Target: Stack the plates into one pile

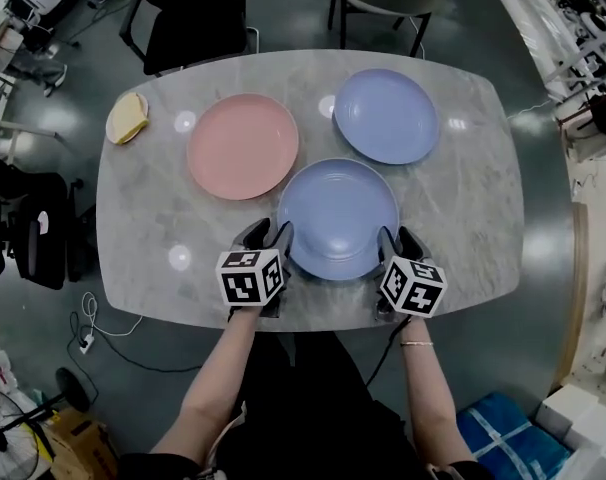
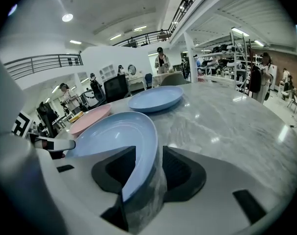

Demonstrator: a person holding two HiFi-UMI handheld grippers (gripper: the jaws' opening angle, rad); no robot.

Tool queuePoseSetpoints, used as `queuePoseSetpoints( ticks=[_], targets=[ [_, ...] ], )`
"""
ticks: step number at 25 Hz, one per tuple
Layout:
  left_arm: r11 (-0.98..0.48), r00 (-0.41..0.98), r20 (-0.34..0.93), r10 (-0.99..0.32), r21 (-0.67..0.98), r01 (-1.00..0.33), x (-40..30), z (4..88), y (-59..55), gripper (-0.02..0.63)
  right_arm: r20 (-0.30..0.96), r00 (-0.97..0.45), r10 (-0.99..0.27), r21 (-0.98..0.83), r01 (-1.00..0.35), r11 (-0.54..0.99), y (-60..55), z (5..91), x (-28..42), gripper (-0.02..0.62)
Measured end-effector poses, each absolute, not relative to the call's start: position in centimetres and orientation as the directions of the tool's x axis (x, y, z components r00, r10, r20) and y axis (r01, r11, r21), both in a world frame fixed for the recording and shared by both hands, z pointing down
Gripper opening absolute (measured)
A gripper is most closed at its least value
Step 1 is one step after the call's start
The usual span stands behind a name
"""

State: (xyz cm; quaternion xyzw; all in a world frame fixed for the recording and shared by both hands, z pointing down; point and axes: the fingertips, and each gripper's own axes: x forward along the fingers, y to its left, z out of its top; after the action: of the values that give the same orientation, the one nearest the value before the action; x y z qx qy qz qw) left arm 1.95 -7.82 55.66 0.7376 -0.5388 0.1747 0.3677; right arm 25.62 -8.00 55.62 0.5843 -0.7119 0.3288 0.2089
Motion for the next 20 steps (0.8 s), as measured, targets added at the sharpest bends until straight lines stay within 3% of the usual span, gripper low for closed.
queuePoseSetpoints(
  ticks=[12, 20],
  targets=[
    [-0.165, 0.344, 0.69, -0.637, 0.314, -0.935, 2.7, 57.1, -8.2, 0.118, 0.712, -0.257, -0.654, -0.221, -0.965, 0.138, -8.5, 57.0, 24.4, 0.119],
    [-0.179, 0.338, 0.672, -0.659, 0.296, -0.938, 3.0, 55.5, -6.7, 0.112, 0.69, -0.271, -0.671, -0.244, -0.96, 0.136, -7.4, 55.3, 24.6, 0.109]
  ],
)
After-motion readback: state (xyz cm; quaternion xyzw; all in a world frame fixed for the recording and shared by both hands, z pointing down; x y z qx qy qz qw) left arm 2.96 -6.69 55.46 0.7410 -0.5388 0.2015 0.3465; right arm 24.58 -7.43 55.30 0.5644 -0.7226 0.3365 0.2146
